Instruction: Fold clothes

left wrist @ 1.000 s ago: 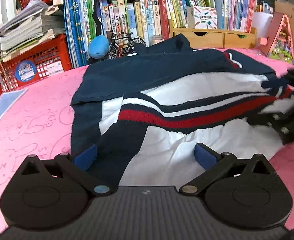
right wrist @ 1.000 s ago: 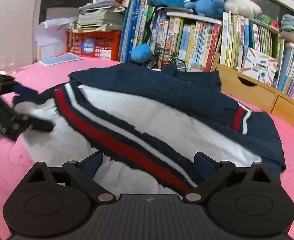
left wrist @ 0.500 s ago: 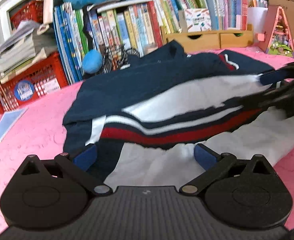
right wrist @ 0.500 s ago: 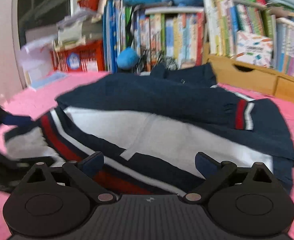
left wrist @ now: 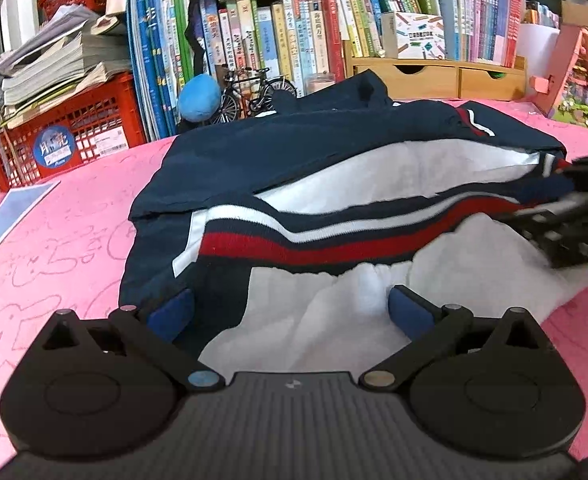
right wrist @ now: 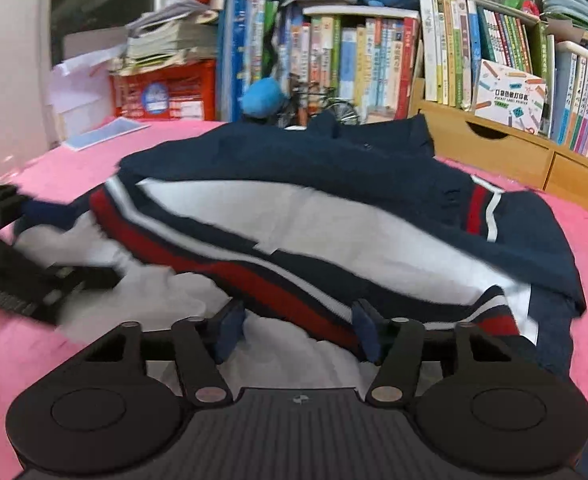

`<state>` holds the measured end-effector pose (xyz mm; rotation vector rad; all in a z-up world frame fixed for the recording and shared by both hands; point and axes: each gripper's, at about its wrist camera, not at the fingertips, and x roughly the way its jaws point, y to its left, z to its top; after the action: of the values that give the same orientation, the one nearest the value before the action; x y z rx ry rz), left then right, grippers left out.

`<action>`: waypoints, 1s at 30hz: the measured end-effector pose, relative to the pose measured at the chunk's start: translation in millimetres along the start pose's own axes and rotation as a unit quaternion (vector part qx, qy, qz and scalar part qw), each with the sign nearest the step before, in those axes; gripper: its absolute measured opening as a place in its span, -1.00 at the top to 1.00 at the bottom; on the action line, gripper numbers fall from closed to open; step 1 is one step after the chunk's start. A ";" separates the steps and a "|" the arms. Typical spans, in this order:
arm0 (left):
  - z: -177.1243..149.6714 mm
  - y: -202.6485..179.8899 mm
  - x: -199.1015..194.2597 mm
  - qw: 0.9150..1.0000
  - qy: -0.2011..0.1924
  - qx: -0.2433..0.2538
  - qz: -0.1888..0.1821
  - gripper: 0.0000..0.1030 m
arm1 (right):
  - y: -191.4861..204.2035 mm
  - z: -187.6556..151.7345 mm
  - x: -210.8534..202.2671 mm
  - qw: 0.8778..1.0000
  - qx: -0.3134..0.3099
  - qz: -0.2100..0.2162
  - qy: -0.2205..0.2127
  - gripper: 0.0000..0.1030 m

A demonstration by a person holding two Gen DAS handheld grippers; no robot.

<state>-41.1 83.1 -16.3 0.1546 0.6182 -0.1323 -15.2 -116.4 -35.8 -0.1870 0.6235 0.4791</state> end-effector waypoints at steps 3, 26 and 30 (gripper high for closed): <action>-1.4 -0.1 -2.4 1.000 -0.003 -0.001 0.004 -1.00 | -6.8 4.1 7.6 1.000 0.022 0.002 0.000 -0.34; -1.4 0.7 -1.3 1.000 0.001 -0.005 0.003 -1.00 | -63.1 -29.8 -39.7 0.997 0.075 -0.021 0.006 0.36; -1.4 1.2 -1.0 1.000 0.002 -0.007 0.002 -1.00 | -61.7 -19.7 -20.4 0.997 0.055 -0.050 -0.004 0.36</action>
<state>-42.4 84.6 -16.7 0.1421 0.6221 -0.1241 -10.0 -184.2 -37.7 -0.1106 0.6284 0.3471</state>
